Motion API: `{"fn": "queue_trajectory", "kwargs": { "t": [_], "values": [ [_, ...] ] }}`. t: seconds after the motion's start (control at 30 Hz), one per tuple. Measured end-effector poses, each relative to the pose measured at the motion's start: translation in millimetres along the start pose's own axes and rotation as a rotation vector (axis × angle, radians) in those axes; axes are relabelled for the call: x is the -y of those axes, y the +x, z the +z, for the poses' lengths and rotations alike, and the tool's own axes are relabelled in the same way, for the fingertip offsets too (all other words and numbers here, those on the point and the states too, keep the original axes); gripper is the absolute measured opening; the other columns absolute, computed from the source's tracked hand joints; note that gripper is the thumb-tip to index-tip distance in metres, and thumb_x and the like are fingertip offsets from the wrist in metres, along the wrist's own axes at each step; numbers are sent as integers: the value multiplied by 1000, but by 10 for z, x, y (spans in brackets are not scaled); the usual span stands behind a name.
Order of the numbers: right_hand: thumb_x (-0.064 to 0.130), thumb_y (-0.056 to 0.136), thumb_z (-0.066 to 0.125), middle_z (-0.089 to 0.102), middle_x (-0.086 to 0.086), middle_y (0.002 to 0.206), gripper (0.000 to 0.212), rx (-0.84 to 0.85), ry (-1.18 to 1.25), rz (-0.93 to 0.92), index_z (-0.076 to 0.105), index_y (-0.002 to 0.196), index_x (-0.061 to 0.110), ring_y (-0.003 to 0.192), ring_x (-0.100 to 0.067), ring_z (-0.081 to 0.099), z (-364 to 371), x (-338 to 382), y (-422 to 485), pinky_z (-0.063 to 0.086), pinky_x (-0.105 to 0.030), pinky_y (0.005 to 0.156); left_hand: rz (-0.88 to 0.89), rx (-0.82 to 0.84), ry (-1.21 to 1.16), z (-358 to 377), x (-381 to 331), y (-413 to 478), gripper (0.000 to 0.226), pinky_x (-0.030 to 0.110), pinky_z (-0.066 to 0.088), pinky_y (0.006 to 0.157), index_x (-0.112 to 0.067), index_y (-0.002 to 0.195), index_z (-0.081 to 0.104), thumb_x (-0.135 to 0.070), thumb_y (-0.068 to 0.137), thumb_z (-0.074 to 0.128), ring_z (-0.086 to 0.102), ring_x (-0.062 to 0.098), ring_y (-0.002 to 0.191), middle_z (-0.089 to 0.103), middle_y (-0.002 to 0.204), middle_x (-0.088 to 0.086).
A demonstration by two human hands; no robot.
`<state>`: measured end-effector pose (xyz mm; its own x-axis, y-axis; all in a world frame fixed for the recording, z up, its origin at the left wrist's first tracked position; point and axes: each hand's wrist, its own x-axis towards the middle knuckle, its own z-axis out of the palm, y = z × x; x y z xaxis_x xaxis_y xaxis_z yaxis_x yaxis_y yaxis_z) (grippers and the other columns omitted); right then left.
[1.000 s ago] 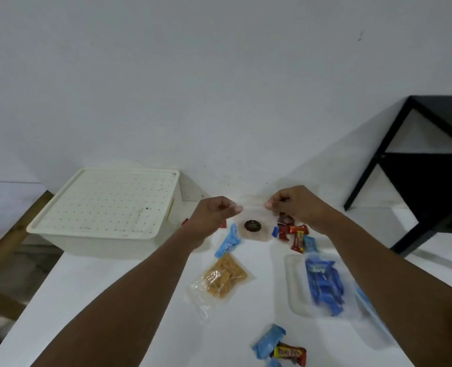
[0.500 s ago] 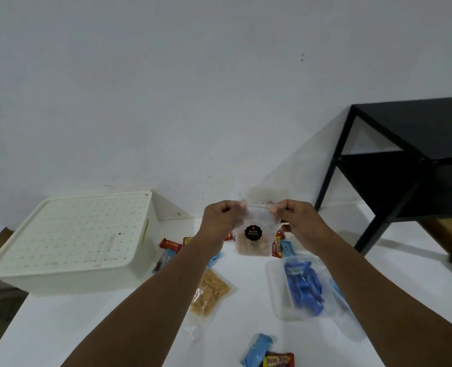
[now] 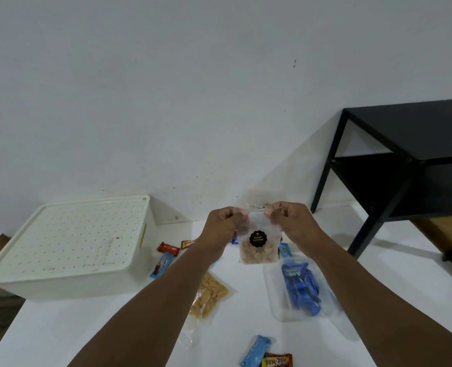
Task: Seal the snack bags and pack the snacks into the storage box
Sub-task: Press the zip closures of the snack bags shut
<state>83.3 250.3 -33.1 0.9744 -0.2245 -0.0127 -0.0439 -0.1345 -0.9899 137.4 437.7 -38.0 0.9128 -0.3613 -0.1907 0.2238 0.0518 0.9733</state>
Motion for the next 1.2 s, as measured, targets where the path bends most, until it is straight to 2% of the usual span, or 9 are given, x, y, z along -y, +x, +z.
{"fn": "queue_trajectory", "kwargs": {
  "t": [0.1, 0.2, 0.33, 0.47, 0.6, 0.77, 0.87, 1.0, 1.2],
  "values": [
    [26, 91, 70, 71, -4, 84, 12, 38, -93, -20, 74, 83, 18, 77, -16, 62, 1, 39, 17, 52, -34, 76, -9, 61, 34, -17, -15, -26, 23, 42, 56, 77, -3, 92, 73, -26, 88, 74, 71, 37, 84, 72, 92, 27],
    [28, 87, 75, 75, -13, 89, 14, 50, -45, -11, 77, 88, 14, 77, -20, 64, 13, 70, 17, 54, -40, 77, 33, 66, 84, 6, -62, -64, 24, 26, 45, 59, 0, 95, 72, -23, 87, 76, 66, 23, 66, 72, 88, 23],
    [25, 93, 67, 72, -16, 83, 22, 62, 121, 39, 76, 88, 6, 73, -25, 64, -34, 77, -42, 52, -36, 69, 72, 51, 101, -6, -110, -28, 25, 33, 53, 74, 6, 94, 70, -19, 89, 74, 68, 31, 82, 70, 86, 19],
    [13, 91, 69, 72, -6, 71, 24, 8, 103, 8, 72, 67, 16, 71, -27, 61, -46, 55, -50, 49, -37, 68, 55, 36, 56, -26, -72, -26, 25, 45, 55, 84, 2, 95, 74, -20, 85, 79, 71, 46, 93, 73, 93, 23],
    [12, 90, 70, 73, -4, 69, 21, -16, 90, -33, 70, 70, 16, 70, -23, 59, -79, 64, -44, 47, -29, 62, -6, -11, -66, -44, -16, -59, 26, 61, 50, 99, 4, 93, 73, -17, 81, 81, 65, 53, 106, 69, 107, 35],
    [26, 90, 69, 71, -6, 75, 18, -18, 155, 38, 73, 82, 10, 77, -28, 59, -49, 18, -47, 52, -46, 76, 10, -33, -55, -32, -87, -85, 12, 55, 53, 91, -9, 76, 72, -14, 81, 81, 67, 41, 94, 68, 106, 35],
    [31, 84, 74, 71, -5, 77, 29, 36, 159, 39, 73, 91, 3, 73, -18, 67, 17, 80, -67, 58, -36, 73, 33, -27, -38, -16, -116, -67, 19, 45, 49, 78, -11, 68, 68, -14, 81, 81, 64, 38, 90, 69, 103, 35],
    [20, 86, 73, 72, -1, 74, 8, 9, 63, -9, 76, 82, 15, 71, -13, 64, 34, 113, -32, 51, -30, 70, 15, 16, -20, -46, -108, -69, 17, 57, 53, 88, -2, 83, 71, -15, 82, 80, 68, 51, 97, 70, 103, 34],
    [30, 82, 78, 73, -6, 80, 13, 59, 44, -52, 78, 82, 17, 78, -22, 64, 27, 162, -17, 51, -41, 79, 16, 63, 31, -58, -217, -95, 28, 56, 54, 91, 5, 95, 72, -18, 81, 80, 68, 36, 88, 70, 97, 31]
  ]
}}
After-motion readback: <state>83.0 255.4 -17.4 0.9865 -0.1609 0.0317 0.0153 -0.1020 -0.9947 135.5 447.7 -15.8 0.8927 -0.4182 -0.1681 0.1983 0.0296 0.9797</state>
